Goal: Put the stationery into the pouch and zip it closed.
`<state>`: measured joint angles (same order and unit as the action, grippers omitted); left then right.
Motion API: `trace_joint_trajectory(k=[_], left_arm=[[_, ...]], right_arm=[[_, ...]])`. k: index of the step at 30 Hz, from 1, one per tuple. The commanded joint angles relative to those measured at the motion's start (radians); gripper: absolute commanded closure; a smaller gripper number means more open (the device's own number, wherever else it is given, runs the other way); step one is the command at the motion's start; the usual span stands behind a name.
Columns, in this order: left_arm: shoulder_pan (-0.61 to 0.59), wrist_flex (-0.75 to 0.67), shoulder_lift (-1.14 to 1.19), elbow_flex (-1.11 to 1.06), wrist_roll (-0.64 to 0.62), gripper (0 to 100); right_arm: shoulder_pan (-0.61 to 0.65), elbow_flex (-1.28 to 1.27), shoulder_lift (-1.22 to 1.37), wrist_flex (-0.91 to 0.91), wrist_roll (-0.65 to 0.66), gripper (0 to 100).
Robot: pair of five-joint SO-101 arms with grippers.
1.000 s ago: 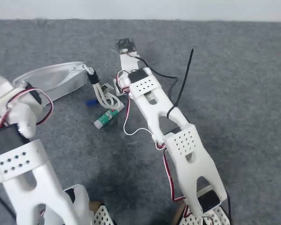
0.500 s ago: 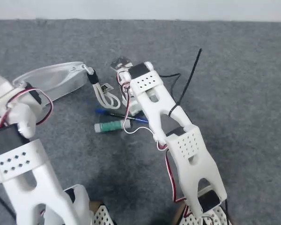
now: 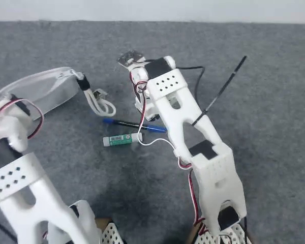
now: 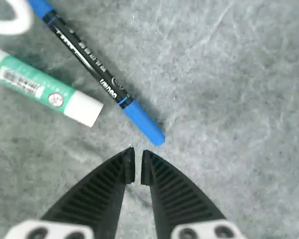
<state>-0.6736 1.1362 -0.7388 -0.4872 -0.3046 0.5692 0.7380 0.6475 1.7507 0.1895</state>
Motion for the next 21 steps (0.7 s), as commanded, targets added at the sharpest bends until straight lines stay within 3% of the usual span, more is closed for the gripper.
trace_joint_trajectory(k=[1,6,15,21], left_arm=[[-0.080,-0.068,-0.008,0.015,-0.011,99],[-0.146,-0.078,-0.008,0.015,-0.040,99],[-0.161,-0.078,-0.008,0.016,-0.041,99],[-0.158,-0.077,-0.008,0.016,-0.041,99]], right_arm=[[0.019,-0.029,-0.130,-0.005,0.009,97.6],[0.068,-0.094,-0.130,-0.105,0.008,97.6],[0.217,-0.097,-0.097,-0.291,0.014,96.8],[0.269,-0.092,-0.016,-0.358,0.018,80.4]])
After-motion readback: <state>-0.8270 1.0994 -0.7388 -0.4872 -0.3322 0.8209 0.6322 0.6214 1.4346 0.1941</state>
